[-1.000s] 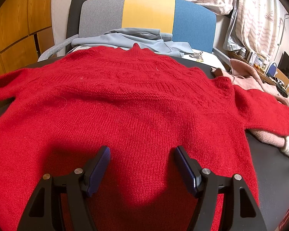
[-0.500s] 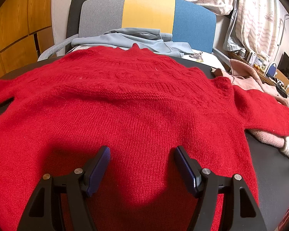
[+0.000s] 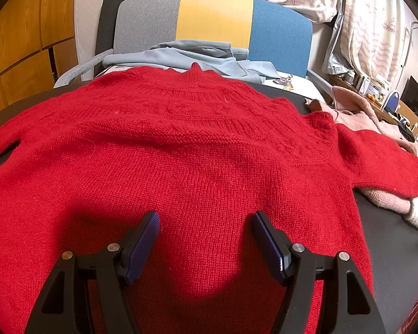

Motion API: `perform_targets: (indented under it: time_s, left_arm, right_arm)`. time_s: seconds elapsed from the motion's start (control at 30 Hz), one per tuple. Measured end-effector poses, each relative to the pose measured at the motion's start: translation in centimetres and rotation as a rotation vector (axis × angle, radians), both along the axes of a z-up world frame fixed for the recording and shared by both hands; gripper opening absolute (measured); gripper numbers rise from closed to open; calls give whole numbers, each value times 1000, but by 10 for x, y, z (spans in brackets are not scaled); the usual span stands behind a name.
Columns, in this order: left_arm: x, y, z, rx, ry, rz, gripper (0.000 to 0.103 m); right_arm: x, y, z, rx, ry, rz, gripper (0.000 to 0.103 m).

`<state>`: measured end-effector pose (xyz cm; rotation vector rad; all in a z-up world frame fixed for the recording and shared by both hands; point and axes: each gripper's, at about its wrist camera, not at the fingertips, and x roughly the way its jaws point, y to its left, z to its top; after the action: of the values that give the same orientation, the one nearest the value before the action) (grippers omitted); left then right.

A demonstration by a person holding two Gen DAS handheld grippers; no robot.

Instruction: Fold clothes

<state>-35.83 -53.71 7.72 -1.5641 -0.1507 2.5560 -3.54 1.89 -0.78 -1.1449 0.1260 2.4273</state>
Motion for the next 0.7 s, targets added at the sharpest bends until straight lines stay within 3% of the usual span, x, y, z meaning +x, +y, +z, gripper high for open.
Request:
perform_targets:
  time_s: [0.1,0.2,0.3,0.37,0.43,0.5,0.53,0.57,0.7]
  left_arm:
    - [1,-6,16,-65,53,53,3]
    - [6,-23,15,-233,66,120,2]
    - [23,-24,18,-199,90,105,2]
    - [43,-14,28,-153,181,84,4]
    - [74,6,42,-164,277,34,16]
    - [106,40,42,-160,333,-89,59]
    - [119,64,36,-151,355,-153,67]
    - [132,88,30,-142,377,-215,72]
    - [185,203,-29,-158,350,-542,72]
  right_arm:
    - [0,0,0,-1,1,0,71]
    - [0,0,0,-4,4,0,71]
    - [1,3,1,-25,3,3,71]
    - [3,7,5,-58,-8,25,70]
    - [17,15,17,-100,16,16,69]
    - [41,22,31,-119,68,5,69]
    - [52,24,36,-115,77,1,69]
    - [62,26,39,-115,76,-6,69]
    - [93,38,35,-126,28,-46,69]
